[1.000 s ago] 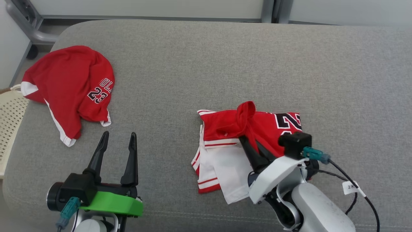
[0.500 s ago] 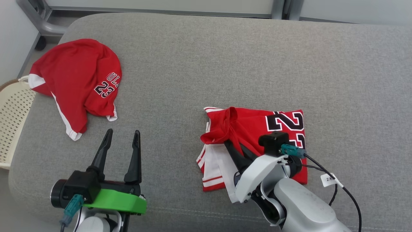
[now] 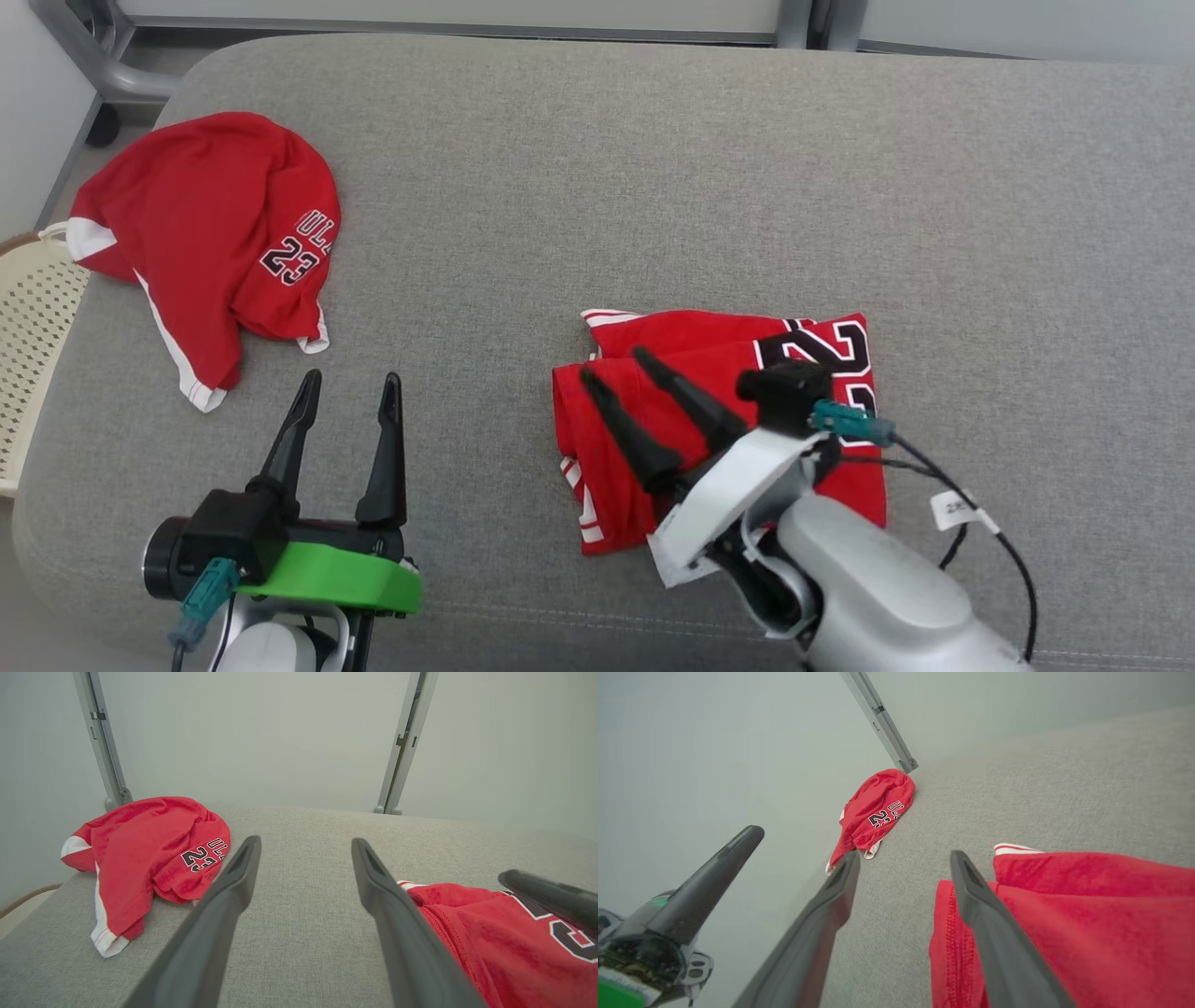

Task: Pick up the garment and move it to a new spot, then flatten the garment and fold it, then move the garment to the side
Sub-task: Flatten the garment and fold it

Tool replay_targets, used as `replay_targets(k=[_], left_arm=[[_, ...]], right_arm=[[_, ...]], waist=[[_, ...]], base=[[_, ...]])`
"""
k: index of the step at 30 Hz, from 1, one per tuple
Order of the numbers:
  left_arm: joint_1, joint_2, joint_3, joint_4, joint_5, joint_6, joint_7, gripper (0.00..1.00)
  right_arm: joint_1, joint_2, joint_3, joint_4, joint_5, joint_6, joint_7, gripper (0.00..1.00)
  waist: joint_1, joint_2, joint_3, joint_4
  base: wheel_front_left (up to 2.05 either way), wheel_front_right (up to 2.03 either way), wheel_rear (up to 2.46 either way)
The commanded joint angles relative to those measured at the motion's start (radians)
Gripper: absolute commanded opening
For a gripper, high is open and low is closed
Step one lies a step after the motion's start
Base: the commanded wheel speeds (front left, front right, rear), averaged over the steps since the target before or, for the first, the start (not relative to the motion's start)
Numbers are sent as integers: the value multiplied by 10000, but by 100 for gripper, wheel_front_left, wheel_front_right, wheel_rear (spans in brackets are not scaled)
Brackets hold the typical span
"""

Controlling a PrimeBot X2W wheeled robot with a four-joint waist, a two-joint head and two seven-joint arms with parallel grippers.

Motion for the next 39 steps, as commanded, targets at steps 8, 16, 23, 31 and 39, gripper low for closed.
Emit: replay_targets(k=[8, 16, 23, 31, 39], left_arm=[[57, 95, 257, 25, 243, 8, -37, 100], [225, 238, 467, 221, 294, 176, -38, 100], [436, 381, 613, 381, 180, 332, 9, 100], [960, 421, 746, 373, 48, 543, 95, 100], [1279, 501, 732, 237, -33, 648, 107, 100]], right_arm=[[1124, -932, -3380, -1675, -2018, -1, -148, 100], [2592, -1096, -5901, -2579, -3856, -1, -151, 100], [3528, -1136, -6686, -2903, -4701, -1, -154, 100], [4518, -1092, -7161, -2955, -5068, -1, -155, 100], [4887, -1011, -7111, -3026, -5204, -1, -154, 100]], waist=[[-1, 0, -310, -292], [-1, 0, -731, -640], [-1, 0, -1123, -952], [-1, 0, -1607, -1191], [-1, 0, -1774, -1282]], base=[[0, 0, 0], [0, 0, 0], [0, 0, 0], [0, 0, 0], [0, 0, 0]])
